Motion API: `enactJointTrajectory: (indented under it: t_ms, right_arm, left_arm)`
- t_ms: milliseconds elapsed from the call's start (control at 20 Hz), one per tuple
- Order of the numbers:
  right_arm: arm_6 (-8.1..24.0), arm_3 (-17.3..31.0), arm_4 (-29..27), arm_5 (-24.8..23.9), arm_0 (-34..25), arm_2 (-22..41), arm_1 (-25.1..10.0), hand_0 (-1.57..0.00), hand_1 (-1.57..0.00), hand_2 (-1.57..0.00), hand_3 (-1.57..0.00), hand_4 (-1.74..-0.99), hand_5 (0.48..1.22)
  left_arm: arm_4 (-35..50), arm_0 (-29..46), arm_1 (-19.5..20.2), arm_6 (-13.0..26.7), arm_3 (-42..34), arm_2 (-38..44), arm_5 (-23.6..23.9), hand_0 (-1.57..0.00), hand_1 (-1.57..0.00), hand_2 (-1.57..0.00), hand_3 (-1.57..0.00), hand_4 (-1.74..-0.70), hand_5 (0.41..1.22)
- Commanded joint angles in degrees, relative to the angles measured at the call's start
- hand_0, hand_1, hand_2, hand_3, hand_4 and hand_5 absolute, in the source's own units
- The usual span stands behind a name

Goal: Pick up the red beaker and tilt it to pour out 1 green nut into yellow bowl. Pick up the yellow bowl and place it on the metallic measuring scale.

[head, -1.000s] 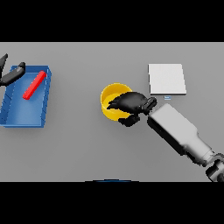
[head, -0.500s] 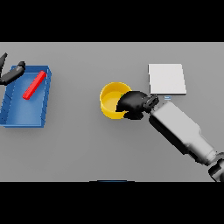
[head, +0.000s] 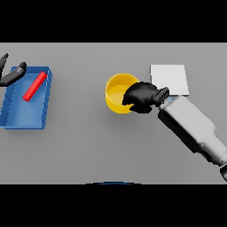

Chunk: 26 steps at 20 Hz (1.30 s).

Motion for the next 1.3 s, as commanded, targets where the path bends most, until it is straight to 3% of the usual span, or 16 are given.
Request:
enactJointTrajectory:
  t_ms: [0, 250, 350, 500, 800, 1200, 1250]
  right_arm:
    - [0.2, -1.2, -0.2, 0.4, 0.4, -0.4, -1.2, -1.56, -1.56, -1.45, -1.20, -1.736, 1.218]
    - [4.5, -8.3, -1.2, 2.3, 2.9, -2.0, -2.9, -1.57, -1.57, -1.51, -1.18, -1.739, 1.219]
    - [6.7, -8.5, -1.3, 2.6, 3.2, -3.5, -4.0, -1.53, -1.57, -1.52, -1.18, -1.740, 1.220]
    - [6.3, -7.4, -1.3, 0.3, 2.2, -5.9, -6.7, -1.55, -1.57, -1.50, -1.17, -1.741, 1.220]
    - [3.6, 2.0, -0.3, -7.2, -0.7, -9.4, -9.5, -1.57, -1.57, -1.55, -1.15, -1.741, 1.221]
    - [3.2, 15.1, 1.5, -13.4, -2.1, -11.8, -8.6, -1.57, -1.57, -1.50, -1.18, -1.741, 1.221]
    - [1.9, 17.1, 1.6, -14.4, -2.6, -12.2, -8.6, -1.57, -1.57, -1.48, -1.21, -1.741, 1.221]
  left_arm:
    - [0.2, -0.2, 0.1, 0.3, 0.3, 0.2, -0.2, 0.00, 0.00, 0.00, 0.00, -0.78, 0.702]
    - [1.1, -0.6, -0.5, 0.8, 0.2, 0.4, -0.4, 0.00, 0.00, 0.00, 0.00, -0.80, 0.704]
    - [1.2, -0.5, -0.5, 0.9, 0.3, 0.6, -0.4, 0.00, 0.00, 0.00, 0.00, -0.81, 0.703]
    - [2.3, 0.2, 0.1, 2.0, -0.9, 1.5, -0.6, 0.00, 0.00, 0.00, 0.00, -0.83, 0.723]
    - [2.5, 0.1, -0.1, 4.5, -2.4, 1.3, -0.4, 0.00, 0.00, 0.00, 0.00, -0.85, 0.746]
    - [2.8, 1.1, -0.3, 7.8, -5.0, 1.0, -0.1, 0.00, 0.00, 0.00, 0.00, -0.86, 0.779]
    - [2.4, 1.0, -0.8, 8.0, -5.3, 0.4, 0.2, 0.00, 0.00, 0.00, 0.00, -0.86, 0.784]
